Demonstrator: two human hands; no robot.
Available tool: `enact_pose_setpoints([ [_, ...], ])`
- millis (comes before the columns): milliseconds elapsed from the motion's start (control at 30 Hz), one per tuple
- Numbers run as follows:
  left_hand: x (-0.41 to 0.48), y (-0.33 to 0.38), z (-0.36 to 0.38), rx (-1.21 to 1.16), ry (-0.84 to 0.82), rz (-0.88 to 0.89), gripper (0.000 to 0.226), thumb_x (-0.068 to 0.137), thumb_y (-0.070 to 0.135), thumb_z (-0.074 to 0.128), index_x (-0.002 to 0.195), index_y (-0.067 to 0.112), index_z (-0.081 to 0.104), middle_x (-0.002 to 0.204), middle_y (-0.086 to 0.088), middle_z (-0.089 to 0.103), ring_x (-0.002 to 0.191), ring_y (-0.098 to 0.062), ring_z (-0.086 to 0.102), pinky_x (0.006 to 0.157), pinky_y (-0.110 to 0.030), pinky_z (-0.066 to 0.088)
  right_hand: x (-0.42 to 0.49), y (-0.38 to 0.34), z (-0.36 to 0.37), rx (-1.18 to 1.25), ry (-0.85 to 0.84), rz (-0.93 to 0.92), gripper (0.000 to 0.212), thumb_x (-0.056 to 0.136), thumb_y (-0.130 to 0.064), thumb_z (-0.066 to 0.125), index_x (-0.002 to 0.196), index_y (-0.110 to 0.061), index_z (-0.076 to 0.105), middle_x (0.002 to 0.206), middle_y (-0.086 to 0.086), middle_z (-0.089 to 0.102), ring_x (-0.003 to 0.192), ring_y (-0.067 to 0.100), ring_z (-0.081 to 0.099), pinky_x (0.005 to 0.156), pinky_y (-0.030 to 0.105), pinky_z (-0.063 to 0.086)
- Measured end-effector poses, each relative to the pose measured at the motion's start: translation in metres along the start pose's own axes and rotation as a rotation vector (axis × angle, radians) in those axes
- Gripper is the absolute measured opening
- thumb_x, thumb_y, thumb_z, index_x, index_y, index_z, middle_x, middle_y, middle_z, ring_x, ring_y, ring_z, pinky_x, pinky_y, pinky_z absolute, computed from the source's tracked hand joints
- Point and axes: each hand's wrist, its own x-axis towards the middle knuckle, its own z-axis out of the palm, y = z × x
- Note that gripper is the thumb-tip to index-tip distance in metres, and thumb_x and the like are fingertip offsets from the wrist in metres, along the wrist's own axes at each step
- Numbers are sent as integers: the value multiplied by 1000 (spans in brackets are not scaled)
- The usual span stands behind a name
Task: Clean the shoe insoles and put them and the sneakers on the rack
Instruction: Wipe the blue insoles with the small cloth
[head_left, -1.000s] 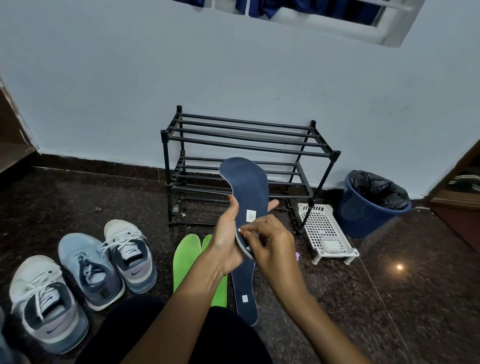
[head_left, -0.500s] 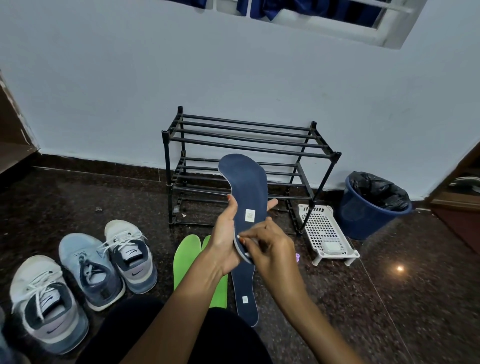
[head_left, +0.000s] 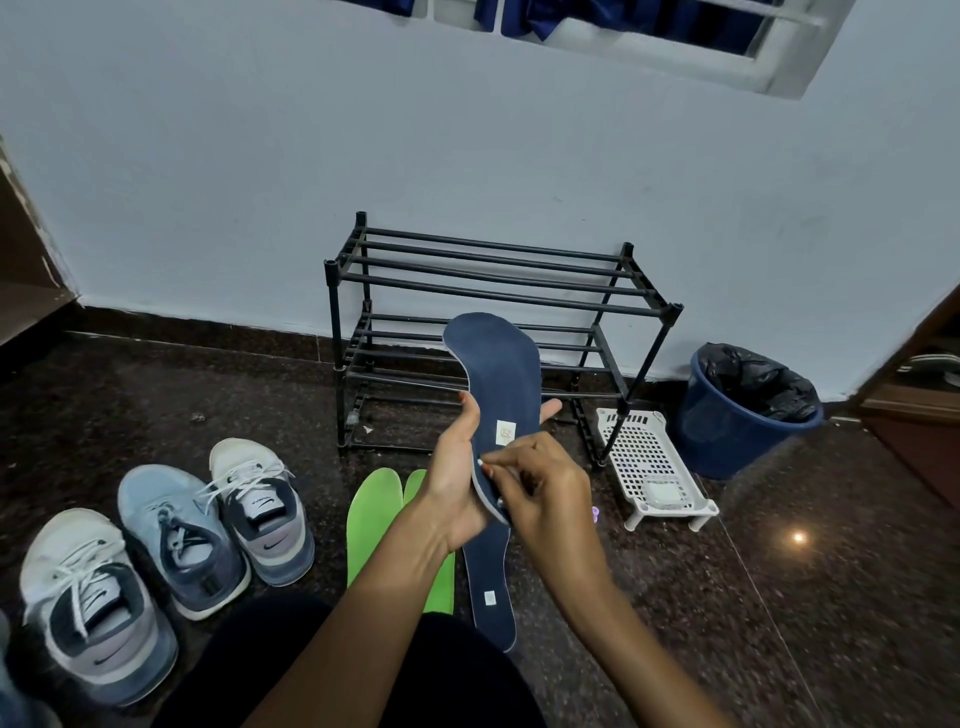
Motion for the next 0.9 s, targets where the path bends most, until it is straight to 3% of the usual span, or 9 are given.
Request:
enact_pose_setpoints([
  [167,1,2,0,-55,3,24,78,94,62,14,88,18,78,104,-6,59,74,-12,55,71,-25,46,-13,0,-5,23,-69,-5,11,75,1,65,81,-6,72,78,-13,53,81,-6,53,70,3,39],
  [267,2,0,1,-46,14,20,72,94,60,16,103,14,72,110,-3,67,78,-13,64,80,-30,46,-6,0,-5,1,-33,-5,11,75,3,66,80,-5,71,77,-11,53,82,-5,53,72,3,39],
  [333,2,-1,2,-45,5,10,71,94,59,16,113,9,64,116,-4,67,91,-16,67,87,-32,47,0,0,-5,-12,-6,11,11,76,5,66,81,-5,71,78,-4,55,82,-6,53,71,2,38],
  [433,2,-2,0,-28,4,17,71,94,59,16,114,8,62,117,-4,67,99,-18,65,90,-33,47,2,1,-3,-22,5,18,12,77,5,65,82,-5,70,81,0,57,82,-7,52,72,2,38],
  [567,4,-2,-3,-34,25,34,74,94,61,16,106,12,71,110,-3,68,80,-13,67,81,-30,47,-6,1,-3,2,-37,25,12,76,5,65,81,-4,71,76,-9,54,80,-7,53,71,2,38],
  [700,4,2,-2,-98,-7,59,78,94,62,15,87,16,78,103,-5,67,71,-11,56,64,-23,48,-14,-5,-8,77,-143,48,11,77,7,64,82,-1,71,76,-8,52,76,-7,53,56,0,39],
  [800,4,2,-2,-100,-20,45,78,93,63,14,91,16,78,103,-6,61,71,-12,58,71,-25,47,-9,-5,-8,49,-118,48,10,78,5,65,80,-2,71,76,-8,53,70,-4,54,59,-1,39],
  [900,5,1,-2,-78,-17,30,74,93,61,17,110,10,68,113,-5,67,89,-16,65,89,-32,46,0,-2,-7,-26,-21,34,11,75,5,67,77,-6,70,77,-3,57,73,-5,54,71,0,36],
])
